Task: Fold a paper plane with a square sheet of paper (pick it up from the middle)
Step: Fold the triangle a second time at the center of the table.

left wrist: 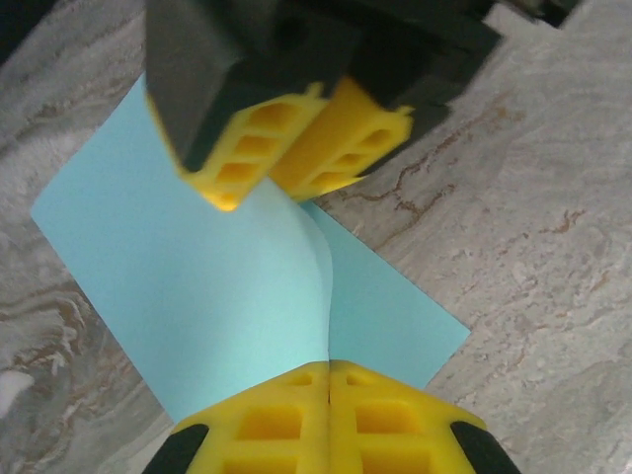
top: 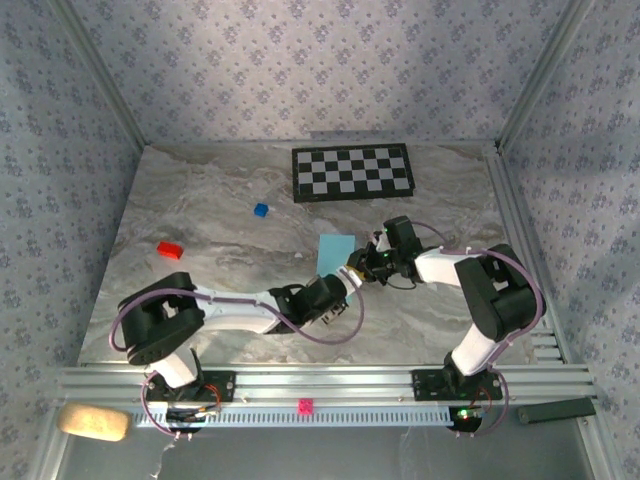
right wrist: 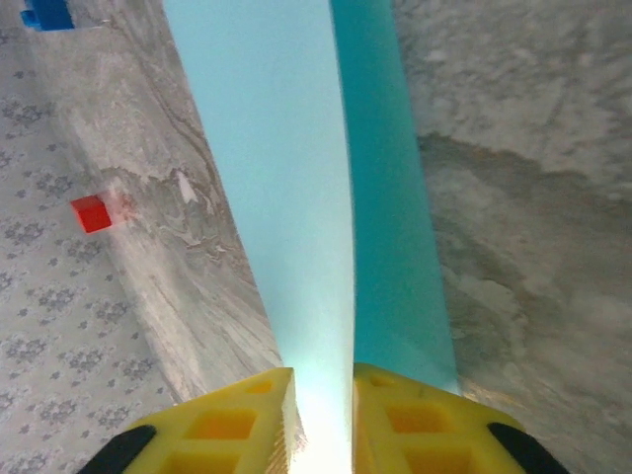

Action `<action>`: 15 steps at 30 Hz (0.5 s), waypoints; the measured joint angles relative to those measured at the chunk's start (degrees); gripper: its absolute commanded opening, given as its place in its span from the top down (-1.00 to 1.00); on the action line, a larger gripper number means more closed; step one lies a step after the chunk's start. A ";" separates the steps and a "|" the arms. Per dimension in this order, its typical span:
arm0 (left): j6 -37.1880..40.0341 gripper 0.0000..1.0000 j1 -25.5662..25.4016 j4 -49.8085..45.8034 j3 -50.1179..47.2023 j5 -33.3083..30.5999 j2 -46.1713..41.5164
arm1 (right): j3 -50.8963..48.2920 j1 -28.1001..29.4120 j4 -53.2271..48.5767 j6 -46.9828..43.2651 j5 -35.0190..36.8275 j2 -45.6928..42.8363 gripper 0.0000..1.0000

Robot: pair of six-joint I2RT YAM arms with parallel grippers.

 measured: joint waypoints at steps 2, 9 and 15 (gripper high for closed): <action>-2.32 0.98 2.27 -0.09 0.00 3.78 -0.87 | -0.04 -0.52 -1.64 -0.83 0.72 -1.27 0.43; -11.23 1.00 10.95 -0.22 0.07 20.57 -1.84 | -0.79 -2.84 -8.66 -4.83 4.72 -8.44 0.21; -17.00 1.00 14.27 -0.15 0.94 30.95 -1.09 | -2.82 -3.74 -12.63 -7.17 6.80 -14.43 0.37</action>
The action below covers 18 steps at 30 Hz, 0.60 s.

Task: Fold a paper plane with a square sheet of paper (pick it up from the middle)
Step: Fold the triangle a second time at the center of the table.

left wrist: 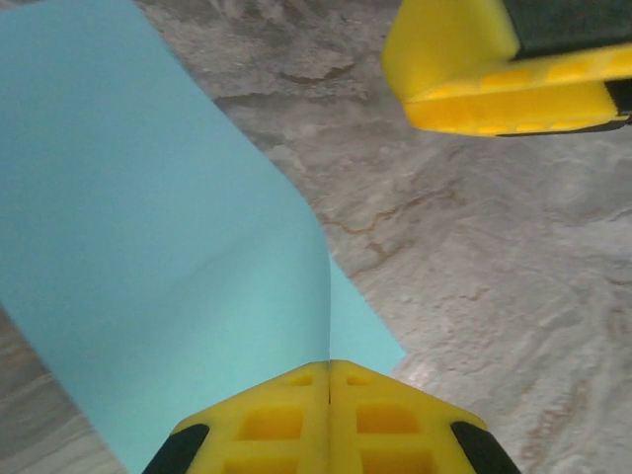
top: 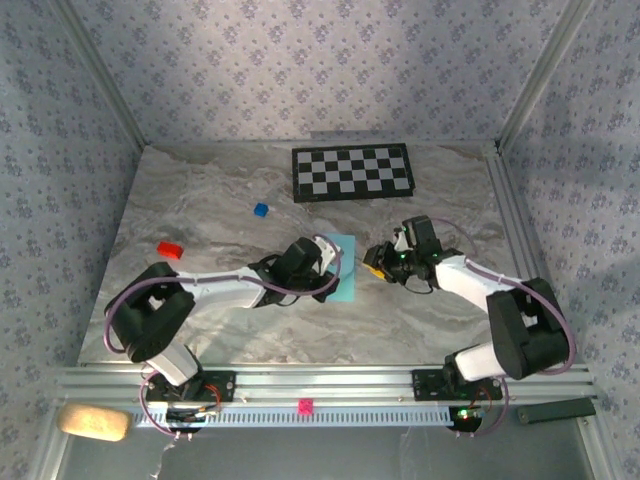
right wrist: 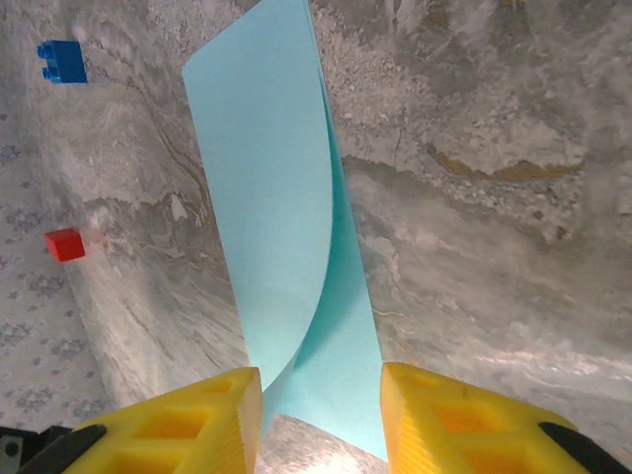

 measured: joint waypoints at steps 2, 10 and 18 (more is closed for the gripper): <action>-1.46 1.00 0.33 0.55 0.42 2.32 0.57 | -0.76 0.02 -0.42 -0.66 -0.11 -0.85 0.50; -7.37 1.00 2.21 2.05 0.94 8.50 3.34 | -4.07 2.78 -0.92 -0.63 -0.37 -1.18 0.80; -9.42 1.00 3.06 2.14 0.94 8.85 3.45 | -4.87 8.26 1.90 0.48 -0.72 1.22 0.89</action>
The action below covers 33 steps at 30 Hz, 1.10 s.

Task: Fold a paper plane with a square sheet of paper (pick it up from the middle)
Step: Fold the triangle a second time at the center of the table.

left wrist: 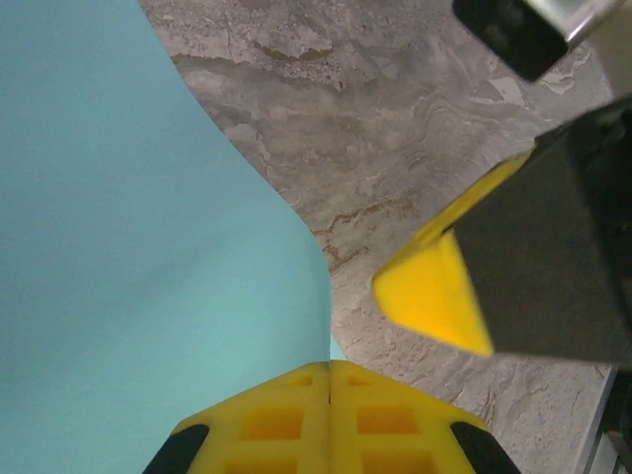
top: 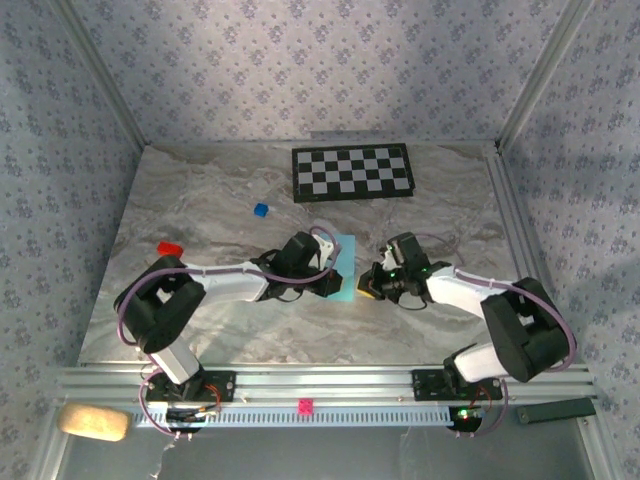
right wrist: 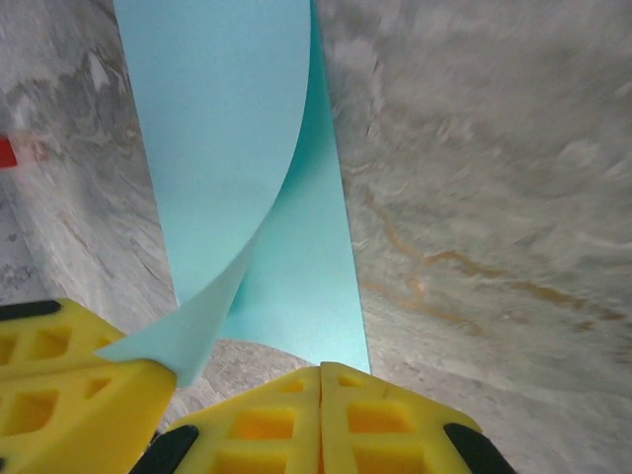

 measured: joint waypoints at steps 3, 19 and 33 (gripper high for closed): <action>0.02 1.00 0.35 -0.20 0.00 -0.26 0.00 | 0.26 1.99 0.70 0.66 0.39 1.79 0.90; -0.37 1.00 0.63 -0.59 0.00 -1.97 0.00 | 5.62 4.63 -3.04 -1.64 5.31 8.02 0.93; -2.58 0.93 1.11 1.01 0.04 -2.12 1.05 | 7.28 2.82 -6.49 -5.92 5.25 6.60 0.83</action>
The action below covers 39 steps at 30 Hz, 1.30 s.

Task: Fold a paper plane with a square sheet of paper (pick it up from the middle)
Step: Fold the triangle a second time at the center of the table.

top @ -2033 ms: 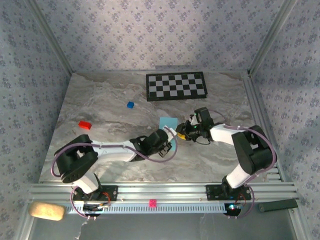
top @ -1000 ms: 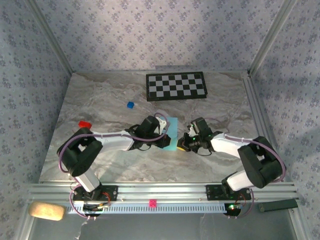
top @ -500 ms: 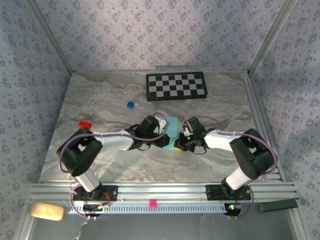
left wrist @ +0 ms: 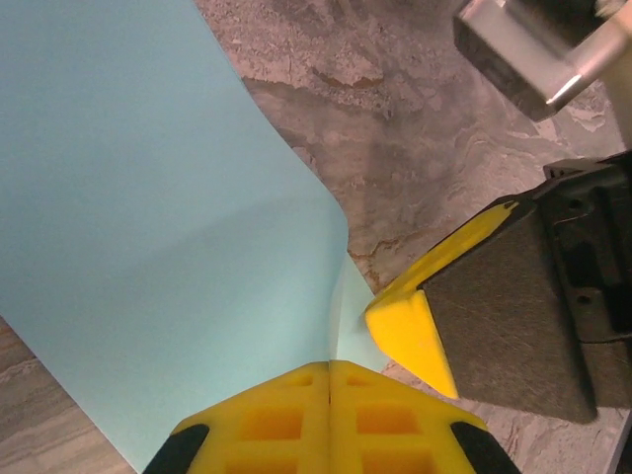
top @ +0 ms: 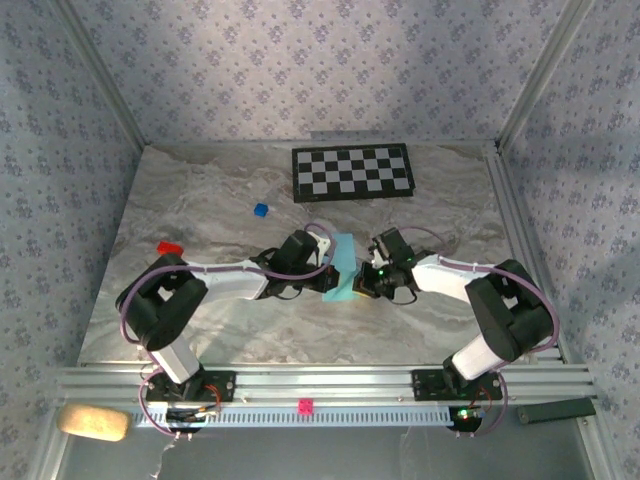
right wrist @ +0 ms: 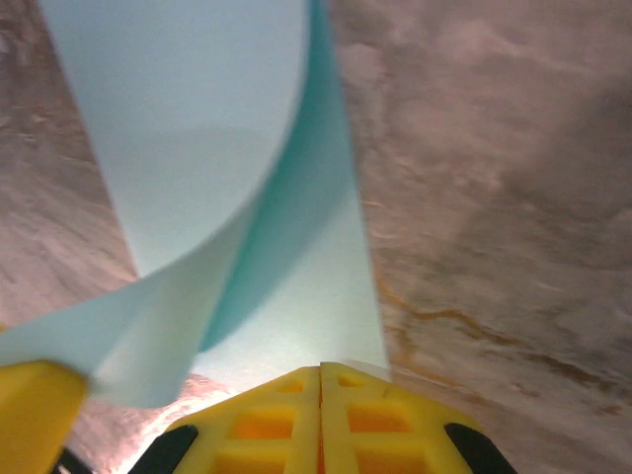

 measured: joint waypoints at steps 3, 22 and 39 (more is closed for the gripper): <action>-0.02 0.88 0.00 0.22 0.00 -0.02 0.35 | -0.04 0.20 2.69 1.33 -1.03 -0.02 0.83; 0.20 0.55 2.64 1.07 1.40 3.85 1.51 | -0.24 0.20 7.56 3.61 -2.99 1.25 0.84; 1.14 0.79 3.30 0.92 2.62 8.15 3.06 | -0.24 0.11 7.80 3.85 -3.02 1.31 0.84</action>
